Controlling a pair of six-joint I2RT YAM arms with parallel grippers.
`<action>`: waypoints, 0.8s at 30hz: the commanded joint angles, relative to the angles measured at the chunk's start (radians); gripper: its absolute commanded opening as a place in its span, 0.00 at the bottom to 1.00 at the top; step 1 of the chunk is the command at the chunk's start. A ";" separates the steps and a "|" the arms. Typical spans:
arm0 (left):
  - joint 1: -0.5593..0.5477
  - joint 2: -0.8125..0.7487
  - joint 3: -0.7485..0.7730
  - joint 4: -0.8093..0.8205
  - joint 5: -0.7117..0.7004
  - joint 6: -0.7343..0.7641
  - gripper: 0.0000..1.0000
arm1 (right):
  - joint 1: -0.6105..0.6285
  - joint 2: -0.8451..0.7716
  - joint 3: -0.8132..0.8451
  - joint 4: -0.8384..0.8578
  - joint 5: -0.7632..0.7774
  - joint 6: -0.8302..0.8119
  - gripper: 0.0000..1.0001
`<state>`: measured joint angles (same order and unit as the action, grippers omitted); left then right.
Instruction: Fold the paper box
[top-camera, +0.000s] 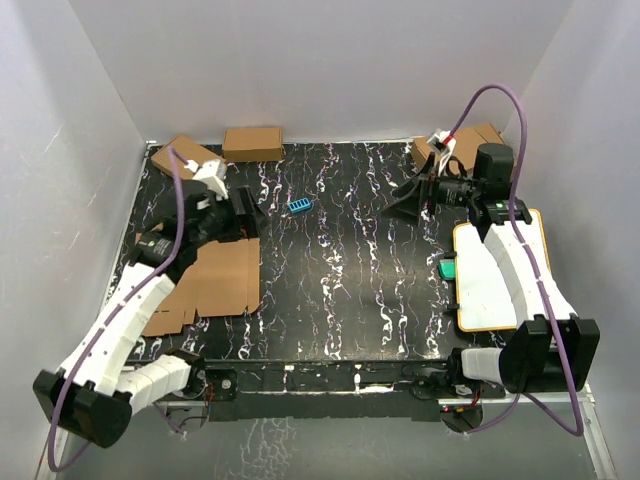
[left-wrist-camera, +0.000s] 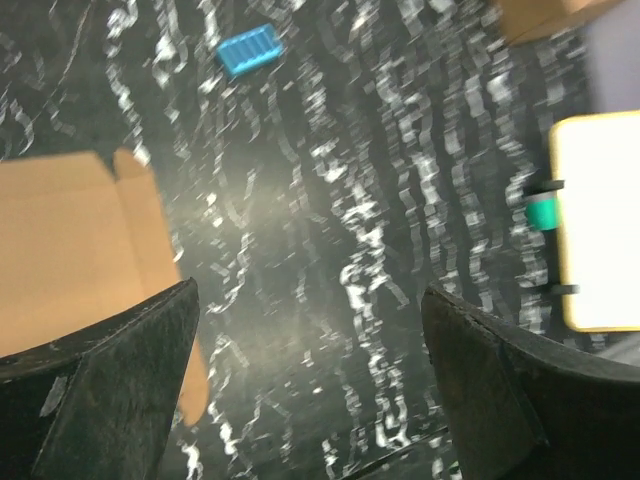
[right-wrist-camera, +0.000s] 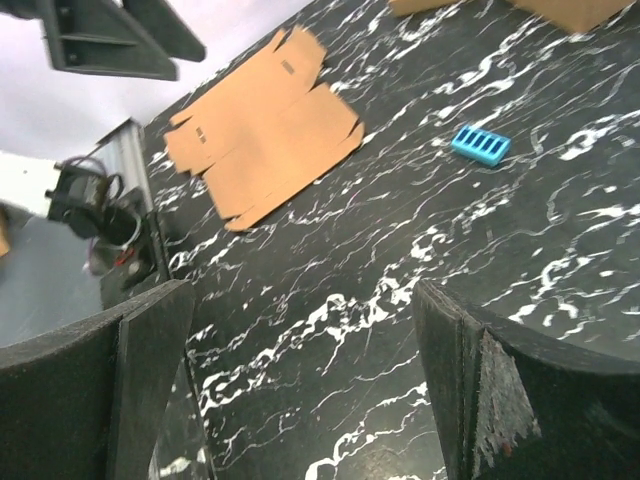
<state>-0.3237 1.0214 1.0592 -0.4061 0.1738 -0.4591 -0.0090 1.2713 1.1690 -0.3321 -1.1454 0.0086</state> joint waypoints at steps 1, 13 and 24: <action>-0.134 0.114 0.054 -0.207 -0.319 0.054 0.90 | 0.000 0.055 -0.074 0.093 -0.164 -0.085 0.99; -0.347 0.384 0.099 -0.446 -0.479 0.053 0.73 | 0.097 0.073 -0.268 0.094 -0.073 -0.352 0.99; -0.545 0.503 0.043 -0.590 -0.551 -0.092 0.67 | 0.147 0.157 -0.260 0.032 -0.070 -0.406 0.99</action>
<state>-0.8272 1.4742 1.1320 -0.9092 -0.3370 -0.4961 0.1329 1.4326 0.8871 -0.3405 -1.1915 -0.3393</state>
